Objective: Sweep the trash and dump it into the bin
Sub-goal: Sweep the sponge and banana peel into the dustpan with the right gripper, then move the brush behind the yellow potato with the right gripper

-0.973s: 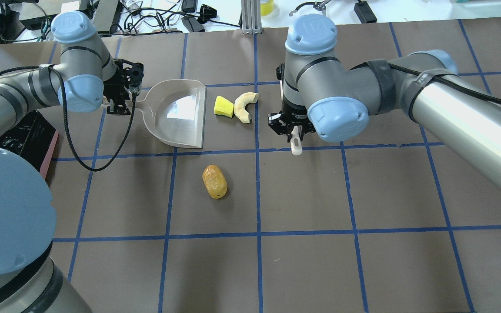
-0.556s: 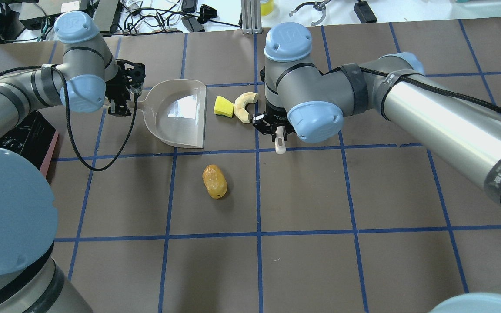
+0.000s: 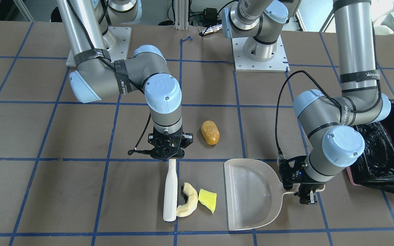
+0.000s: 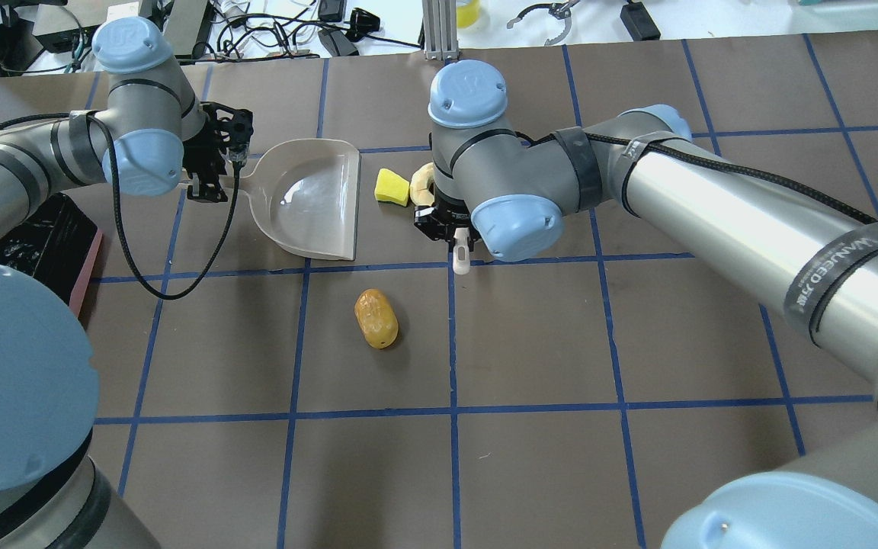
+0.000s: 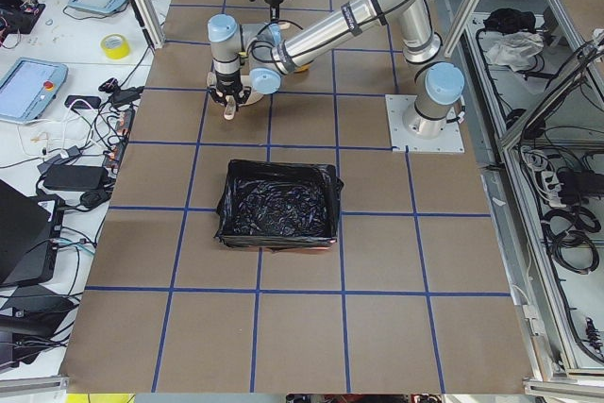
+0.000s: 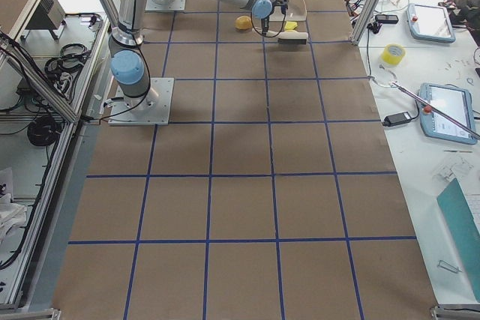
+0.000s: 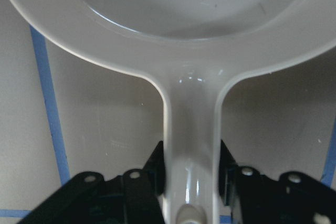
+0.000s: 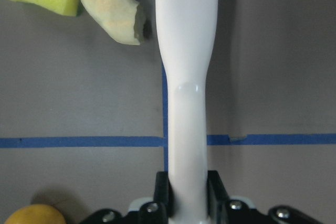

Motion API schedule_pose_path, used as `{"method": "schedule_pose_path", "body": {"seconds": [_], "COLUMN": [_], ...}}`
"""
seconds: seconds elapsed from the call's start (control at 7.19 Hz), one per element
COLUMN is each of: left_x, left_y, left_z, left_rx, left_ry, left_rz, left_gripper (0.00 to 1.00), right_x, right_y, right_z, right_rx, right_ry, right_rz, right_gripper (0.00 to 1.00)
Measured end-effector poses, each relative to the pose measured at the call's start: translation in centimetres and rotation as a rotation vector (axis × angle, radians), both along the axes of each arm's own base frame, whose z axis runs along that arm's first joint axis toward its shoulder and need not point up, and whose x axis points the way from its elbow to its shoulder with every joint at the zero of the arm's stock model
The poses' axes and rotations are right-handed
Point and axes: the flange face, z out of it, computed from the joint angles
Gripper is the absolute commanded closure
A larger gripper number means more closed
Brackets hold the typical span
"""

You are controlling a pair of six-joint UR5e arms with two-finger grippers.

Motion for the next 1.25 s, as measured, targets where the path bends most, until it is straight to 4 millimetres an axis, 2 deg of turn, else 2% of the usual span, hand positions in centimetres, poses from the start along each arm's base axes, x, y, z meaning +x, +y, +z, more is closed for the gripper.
{"method": "schedule_pose_path", "body": {"seconds": [0.42, 0.7, 1.25], "left_x": [0.0, 0.0, 0.0], "left_y": [0.1, 0.1, 0.1], "left_z": [0.2, 0.2, 0.2], "left_rx": [0.0, 0.0, 0.0], "left_ry": [0.0, 0.0, 0.0], "left_rz": [0.0, 0.0, 0.0], "left_gripper": [1.0, 1.0, 1.0], "right_x": [3.4, 6.0, 13.0], "right_y": [0.3, 1.4, 2.8], "right_z": [-0.5, -0.4, -0.1], "right_rx": [0.016, 0.039, 0.05], "right_ry": [-0.078, -0.16, -0.257], "right_rz": [-0.055, -0.098, -0.161], "right_gripper": [1.0, 1.0, 1.0]}}
